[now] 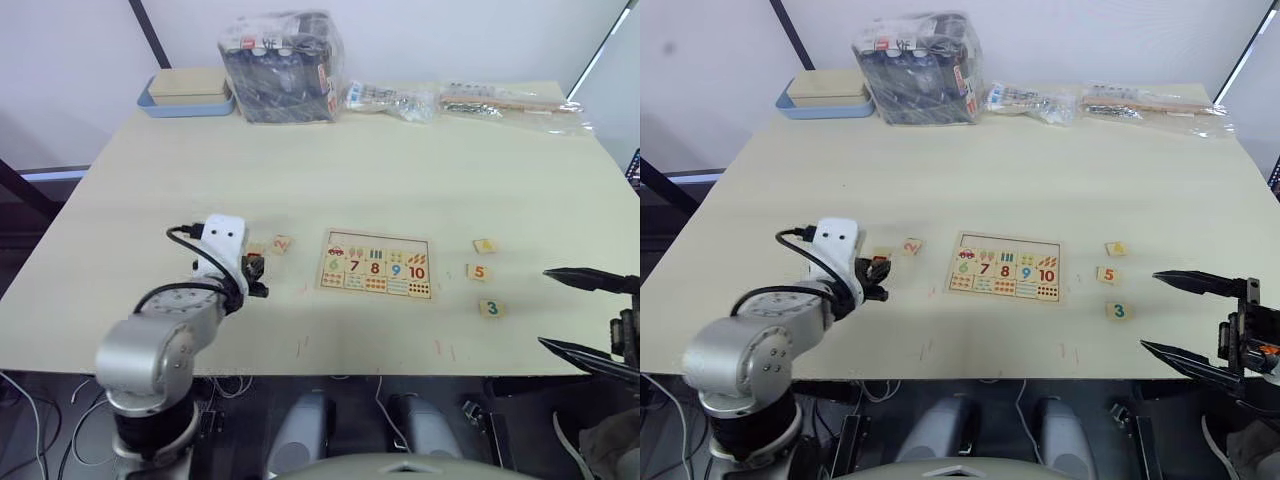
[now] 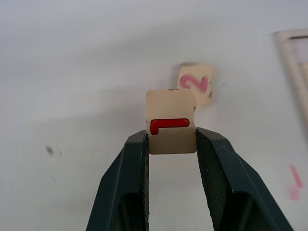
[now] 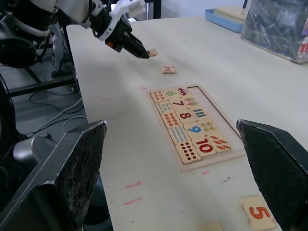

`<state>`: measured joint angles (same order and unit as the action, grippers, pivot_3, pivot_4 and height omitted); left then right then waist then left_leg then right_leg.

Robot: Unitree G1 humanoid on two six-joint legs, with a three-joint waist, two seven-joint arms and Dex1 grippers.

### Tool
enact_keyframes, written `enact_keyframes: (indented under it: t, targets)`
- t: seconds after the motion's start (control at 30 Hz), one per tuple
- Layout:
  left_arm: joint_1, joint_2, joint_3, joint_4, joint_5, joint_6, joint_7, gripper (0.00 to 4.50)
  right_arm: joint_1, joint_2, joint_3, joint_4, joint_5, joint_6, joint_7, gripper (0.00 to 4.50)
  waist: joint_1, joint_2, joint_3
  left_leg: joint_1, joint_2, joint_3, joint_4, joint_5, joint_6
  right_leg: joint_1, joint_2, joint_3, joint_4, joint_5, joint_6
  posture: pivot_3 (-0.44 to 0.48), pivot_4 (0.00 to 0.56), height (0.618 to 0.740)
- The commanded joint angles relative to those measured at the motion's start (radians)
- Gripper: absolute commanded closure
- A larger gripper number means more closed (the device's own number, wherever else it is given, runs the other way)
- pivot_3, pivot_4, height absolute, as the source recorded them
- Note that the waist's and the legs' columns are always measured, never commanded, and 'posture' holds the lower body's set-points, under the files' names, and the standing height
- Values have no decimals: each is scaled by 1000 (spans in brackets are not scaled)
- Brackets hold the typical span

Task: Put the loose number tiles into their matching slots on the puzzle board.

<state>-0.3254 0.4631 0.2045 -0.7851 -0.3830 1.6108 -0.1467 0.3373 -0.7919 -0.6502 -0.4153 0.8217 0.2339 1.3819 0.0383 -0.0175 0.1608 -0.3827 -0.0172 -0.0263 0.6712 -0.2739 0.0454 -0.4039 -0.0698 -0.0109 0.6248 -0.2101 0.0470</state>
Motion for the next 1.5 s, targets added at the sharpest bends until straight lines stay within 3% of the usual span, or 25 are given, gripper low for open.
enact_keyframes:
  t: [0.03, 0.17, 0.27, 0.47, 0.57, 0.7, 0.8, 1.0, 1.5]
  targets:
    - [-56, 141, 2, 13, -77, -60, -160, 3533, 19, 17, -39, -35, 3, -29, -15, 0, 0, 0, 0, 0, 0, 0, 0, 0, 0, 0, 0, 0, 0, 0, 0, 0, 150, 740]
    - [-135, 327, -64, 129, -139, -221, -376, 3533, 45, 44, -60, -64, 11, -45, -48, 0, 0, 0, 1, -1, 0, 0, -1, 0, 0, -1, 0, 0, 0, 0, 0, 0, 150, 740]
    - [-207, 389, -116, 277, -164, -419, -575, 3533, 67, 65, -83, -82, 12, -60, -69, 0, 2, 1, 2, -1, 0, 0, -1, 0, 0, -2, 0, 0, 0, 0, 0, 0, 150, 740]
    - [-380, 524, -358, 553, -28, -739, -880, 3533, 141, 113, -135, -123, 16, -92, -89, 0, -1, 2, 2, -1, 0, 2, -2, 0, 0, -2, 2, 1, -2, 0, 0, 0, 150, 740]
    - [-503, 526, -491, 697, 70, -894, -1040, 3533, 188, 139, -156, -152, 13, -107, -100, 0, 2, 2, 2, -2, -1, 1, -2, 0, 1, -2, 3, 0, -2, 0, 0, 0, 150, 740]
    - [-664, 462, -648, 908, 208, -1045, -1209, 3533, 214, 150, -177, -157, 17, -124, -105, 0, -5, 1, 2, -3, -1, 2, -1, 0, 1, -3, 4, 1, -2, 0, 0, 0, 150, 740]
    - [-762, 383, -718, 1057, 301, -1121, -1263, 3533, 215, 146, -177, -142, 8, -135, -104, 0, -2, 0, 3, -4, 0, 4, 0, -1, 3, -4, 6, 3, -1, -1, 2, 0, 150, 740]
    - [-848, 281, -781, 1174, 415, -1211, -1352, 3533, 201, 95, -206, -96, 10, -136, -84, 0, -8, 0, 3, -5, 0, 5, 1, -2, 4, -5, 6, 4, 0, 1, 5, 0, 150, 740]
    - [-927, 71, -832, 1375, 633, -1359, -1374, 3533, 225, 54, -277, -7, 11, -149, -1, 0, -15, 0, 3, -9, -1, 2, 3, -3, 5, -6, 6, 3, 0, 1, 7, 0, 150, 740]
